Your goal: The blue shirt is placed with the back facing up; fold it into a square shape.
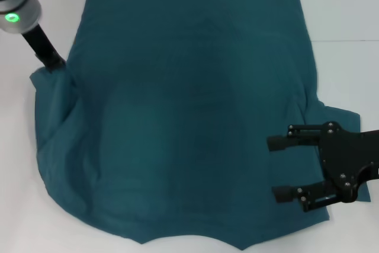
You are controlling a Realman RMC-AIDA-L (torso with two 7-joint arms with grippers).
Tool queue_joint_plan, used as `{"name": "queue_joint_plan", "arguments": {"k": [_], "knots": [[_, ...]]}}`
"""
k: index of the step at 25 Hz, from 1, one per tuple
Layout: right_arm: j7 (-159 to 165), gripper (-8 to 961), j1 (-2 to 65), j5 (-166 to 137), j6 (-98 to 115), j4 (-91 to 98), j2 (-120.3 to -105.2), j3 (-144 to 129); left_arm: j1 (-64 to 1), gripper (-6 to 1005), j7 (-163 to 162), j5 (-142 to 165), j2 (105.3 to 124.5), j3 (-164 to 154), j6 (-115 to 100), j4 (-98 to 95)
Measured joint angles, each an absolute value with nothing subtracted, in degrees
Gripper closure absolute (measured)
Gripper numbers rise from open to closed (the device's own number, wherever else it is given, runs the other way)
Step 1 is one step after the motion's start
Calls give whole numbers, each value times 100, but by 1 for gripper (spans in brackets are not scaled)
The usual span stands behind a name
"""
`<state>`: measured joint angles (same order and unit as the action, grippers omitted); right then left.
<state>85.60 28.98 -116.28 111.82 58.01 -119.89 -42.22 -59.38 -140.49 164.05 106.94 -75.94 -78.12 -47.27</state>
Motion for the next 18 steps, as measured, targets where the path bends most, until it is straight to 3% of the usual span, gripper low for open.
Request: {"name": "queue_joint_plan", "arguments": {"k": [13, 18], "knots": [[8338, 46, 2930, -11568, 11128, 5659, -11978, -4290, -6157, 842, -14418, 16383, 11617, -8176, -7584, -4705], [8257, 46, 2921, -11566, 11093, 5653, -11979, -4290, -6111, 785, -14427, 16382, 11735, -8126, -7529, -4845]]}}
